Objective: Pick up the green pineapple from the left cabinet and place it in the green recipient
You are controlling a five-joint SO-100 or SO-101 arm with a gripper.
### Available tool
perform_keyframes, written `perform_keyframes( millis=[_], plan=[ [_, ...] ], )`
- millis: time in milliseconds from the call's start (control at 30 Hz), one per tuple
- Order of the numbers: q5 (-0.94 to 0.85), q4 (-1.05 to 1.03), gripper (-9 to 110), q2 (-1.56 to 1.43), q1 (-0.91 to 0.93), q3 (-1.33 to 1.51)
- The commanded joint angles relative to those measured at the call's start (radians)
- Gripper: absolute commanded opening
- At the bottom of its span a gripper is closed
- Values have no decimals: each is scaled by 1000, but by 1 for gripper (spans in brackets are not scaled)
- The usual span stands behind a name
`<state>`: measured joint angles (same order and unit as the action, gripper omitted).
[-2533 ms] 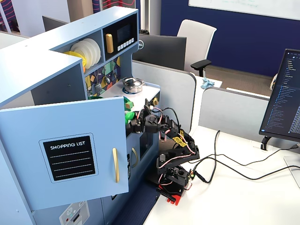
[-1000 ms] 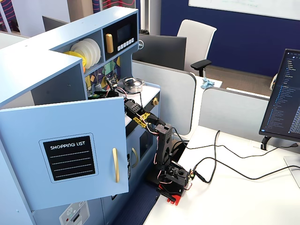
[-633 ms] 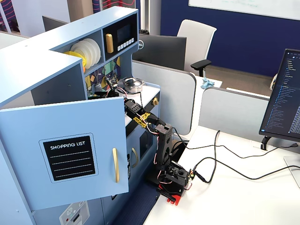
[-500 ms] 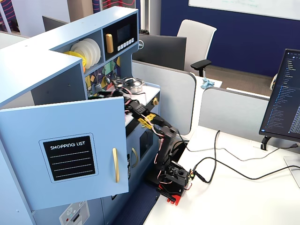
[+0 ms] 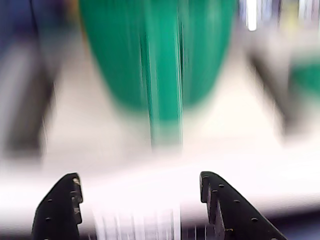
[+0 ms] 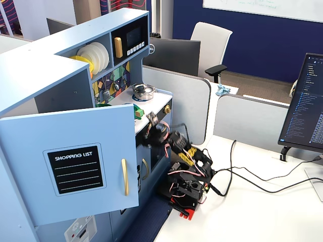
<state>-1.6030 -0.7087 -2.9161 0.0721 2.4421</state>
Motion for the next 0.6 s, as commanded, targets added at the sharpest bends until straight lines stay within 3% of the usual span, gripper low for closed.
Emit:
perform_keyframes(
  millis=[0,200,367,467,567],
  plan=[
    [52,-92,15,-199,14,218],
    [97,-225,0,-261,5,391],
    [123,-299,0,-261,-5,486],
    [241,-319,7,-261,-5,526],
    [98,-469,7,-262,-14,555]
  ],
)
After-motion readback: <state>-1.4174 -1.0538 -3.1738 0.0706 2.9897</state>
